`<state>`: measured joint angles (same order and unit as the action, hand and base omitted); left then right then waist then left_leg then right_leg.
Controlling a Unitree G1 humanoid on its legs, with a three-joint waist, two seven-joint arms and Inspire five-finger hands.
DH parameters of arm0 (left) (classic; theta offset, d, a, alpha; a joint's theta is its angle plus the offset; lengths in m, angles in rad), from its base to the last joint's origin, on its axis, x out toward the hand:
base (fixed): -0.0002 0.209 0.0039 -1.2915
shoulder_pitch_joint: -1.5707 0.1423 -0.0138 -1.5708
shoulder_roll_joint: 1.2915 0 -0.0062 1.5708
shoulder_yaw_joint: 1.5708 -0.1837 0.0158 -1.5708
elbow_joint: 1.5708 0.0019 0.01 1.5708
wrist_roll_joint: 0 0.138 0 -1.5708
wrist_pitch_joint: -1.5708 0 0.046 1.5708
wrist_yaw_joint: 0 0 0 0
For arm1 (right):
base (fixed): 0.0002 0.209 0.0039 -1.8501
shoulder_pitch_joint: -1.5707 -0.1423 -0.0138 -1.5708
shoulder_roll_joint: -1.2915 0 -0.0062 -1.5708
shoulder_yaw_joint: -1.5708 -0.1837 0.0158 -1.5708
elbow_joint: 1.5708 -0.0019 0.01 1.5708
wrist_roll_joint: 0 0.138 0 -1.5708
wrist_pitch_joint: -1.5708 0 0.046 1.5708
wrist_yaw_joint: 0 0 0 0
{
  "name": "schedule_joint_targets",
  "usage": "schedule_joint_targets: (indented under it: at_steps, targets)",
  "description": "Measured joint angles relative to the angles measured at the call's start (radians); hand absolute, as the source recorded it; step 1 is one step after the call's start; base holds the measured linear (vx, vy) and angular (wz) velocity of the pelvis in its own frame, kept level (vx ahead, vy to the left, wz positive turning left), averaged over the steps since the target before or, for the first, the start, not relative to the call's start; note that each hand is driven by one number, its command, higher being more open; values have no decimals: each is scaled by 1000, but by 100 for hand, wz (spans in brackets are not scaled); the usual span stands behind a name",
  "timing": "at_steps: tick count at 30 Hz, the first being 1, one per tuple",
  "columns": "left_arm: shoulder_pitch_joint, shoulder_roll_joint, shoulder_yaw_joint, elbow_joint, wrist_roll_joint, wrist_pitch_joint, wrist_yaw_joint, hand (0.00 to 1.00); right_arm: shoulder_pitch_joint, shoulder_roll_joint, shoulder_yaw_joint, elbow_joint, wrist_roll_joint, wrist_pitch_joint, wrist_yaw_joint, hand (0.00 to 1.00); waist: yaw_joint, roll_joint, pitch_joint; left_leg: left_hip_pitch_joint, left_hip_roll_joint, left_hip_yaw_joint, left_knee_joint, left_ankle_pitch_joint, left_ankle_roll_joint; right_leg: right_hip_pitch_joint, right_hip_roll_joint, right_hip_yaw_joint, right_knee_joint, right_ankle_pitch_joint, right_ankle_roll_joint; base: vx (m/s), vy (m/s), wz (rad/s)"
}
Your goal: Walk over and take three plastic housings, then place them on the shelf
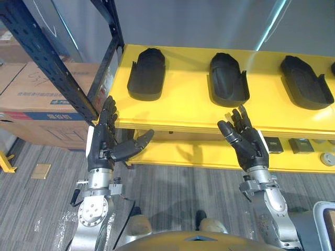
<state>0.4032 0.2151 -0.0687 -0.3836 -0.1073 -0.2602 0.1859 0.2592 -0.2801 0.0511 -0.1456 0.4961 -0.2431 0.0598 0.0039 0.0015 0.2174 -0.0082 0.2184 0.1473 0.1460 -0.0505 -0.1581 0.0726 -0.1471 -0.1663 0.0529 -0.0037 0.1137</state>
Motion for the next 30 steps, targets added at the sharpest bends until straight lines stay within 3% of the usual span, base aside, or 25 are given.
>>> schedule_joint_targets:
  at_steps: [8,30]
  targets:
    - [0,0,2,0,0,0,-15,100,-47,0,1,48,-21,0,-24,100,22,1,-1,-8,-1,-20,6,0,0,6,0,-21,-3,0,0,-14,-3,6]
    - [-1,-1,10,0,0,0,-13,100,-154,1,0,150,-98,-7,-115,100,27,9,-6,-17,-3,-32,8,6,1,5,0,-30,-2,0,0,-1,0,1]
